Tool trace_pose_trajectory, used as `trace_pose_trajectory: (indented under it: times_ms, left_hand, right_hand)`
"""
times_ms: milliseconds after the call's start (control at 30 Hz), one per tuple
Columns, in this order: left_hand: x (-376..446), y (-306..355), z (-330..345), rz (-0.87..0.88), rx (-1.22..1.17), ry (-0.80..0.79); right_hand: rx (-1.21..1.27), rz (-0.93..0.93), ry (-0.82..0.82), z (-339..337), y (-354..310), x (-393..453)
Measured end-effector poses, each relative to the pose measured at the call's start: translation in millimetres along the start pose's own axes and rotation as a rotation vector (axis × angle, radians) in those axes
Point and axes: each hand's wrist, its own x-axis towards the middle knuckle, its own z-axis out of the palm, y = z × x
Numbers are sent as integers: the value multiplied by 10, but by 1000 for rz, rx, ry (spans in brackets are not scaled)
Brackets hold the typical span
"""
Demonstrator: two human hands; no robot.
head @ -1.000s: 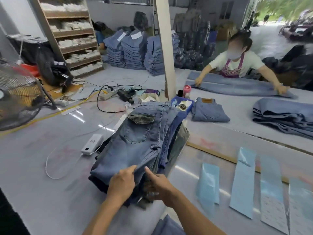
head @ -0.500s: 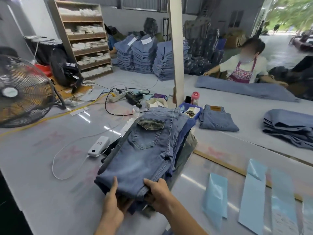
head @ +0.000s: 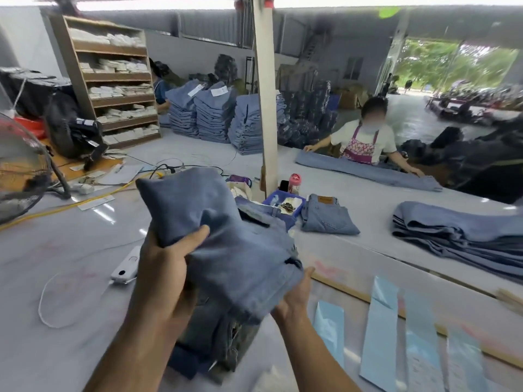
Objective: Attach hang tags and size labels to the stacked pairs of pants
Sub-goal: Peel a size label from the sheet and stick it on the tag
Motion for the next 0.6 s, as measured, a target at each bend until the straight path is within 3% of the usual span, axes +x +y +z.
trace_pose_trajectory:
  times_ms: [100, 233, 433, 500, 600]
  left_hand:
    - [-329, 22, -381, -56, 82, -184]
    - [-471, -324, -913, -64, 451, -198]
    - [-678, -1191, -855, -303, 331, -295]
    - [-738, -1550, -784, -378, 372, -411]
    - [-969, -2259, -842, -500, 617, -551]
  right_hand:
    - [-123, -36, 1, -151, -291, -168]
    - [-245, -198, 77, -380, -896, -660]
    - [-485, -693, 275, -1047, -1840, -2744]
    - [-478, -778, 393, -1347, -1805, -3493]
    - [-361, -704, 693, -2067, -1405, -4407]
